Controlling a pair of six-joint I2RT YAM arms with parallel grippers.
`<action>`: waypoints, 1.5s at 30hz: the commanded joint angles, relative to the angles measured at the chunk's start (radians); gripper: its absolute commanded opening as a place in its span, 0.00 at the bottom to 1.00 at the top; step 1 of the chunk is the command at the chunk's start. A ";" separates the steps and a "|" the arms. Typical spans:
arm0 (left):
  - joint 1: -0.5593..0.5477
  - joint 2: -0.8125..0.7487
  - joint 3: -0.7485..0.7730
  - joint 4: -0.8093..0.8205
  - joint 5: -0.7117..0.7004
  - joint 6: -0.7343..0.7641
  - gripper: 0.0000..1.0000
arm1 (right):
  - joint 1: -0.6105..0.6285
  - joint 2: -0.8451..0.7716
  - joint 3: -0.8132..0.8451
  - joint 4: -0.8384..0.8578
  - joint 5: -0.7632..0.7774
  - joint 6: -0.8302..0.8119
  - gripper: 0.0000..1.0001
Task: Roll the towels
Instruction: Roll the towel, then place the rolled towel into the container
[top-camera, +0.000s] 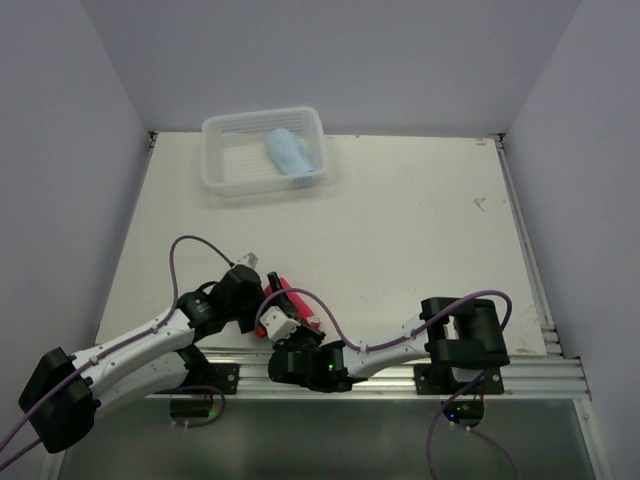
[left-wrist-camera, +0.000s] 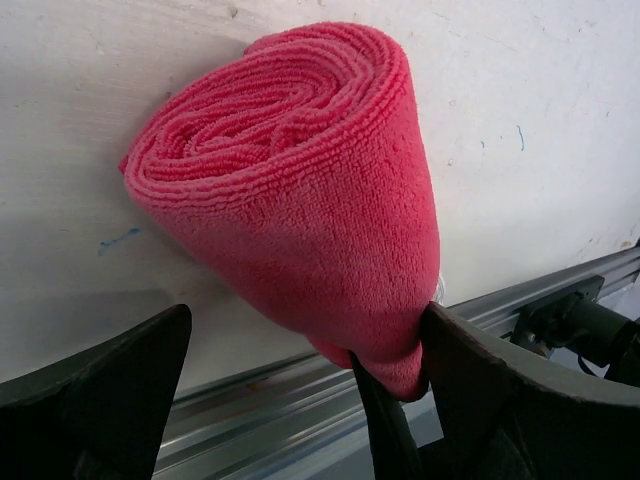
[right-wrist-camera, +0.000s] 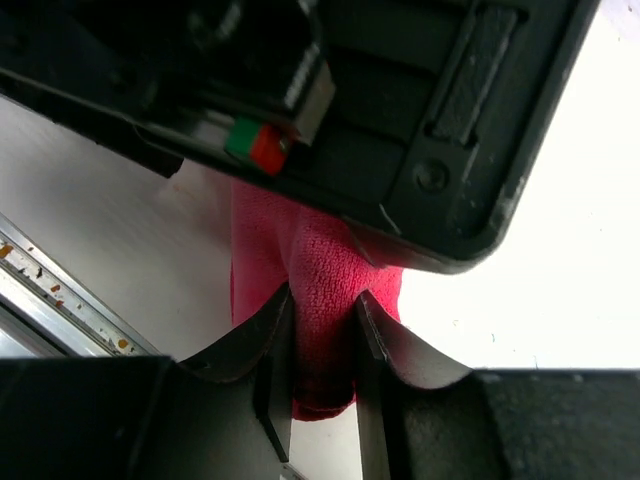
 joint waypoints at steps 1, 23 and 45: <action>-0.044 0.037 -0.012 0.117 -0.050 -0.083 1.00 | 0.017 0.020 0.026 0.018 0.019 0.005 0.28; -0.101 0.246 0.045 0.103 -0.195 -0.097 0.94 | 0.059 0.005 -0.040 0.176 0.029 -0.075 0.28; -0.156 0.335 -0.019 0.137 -0.159 -0.049 0.57 | 0.090 -0.162 -0.184 0.342 0.076 -0.116 0.57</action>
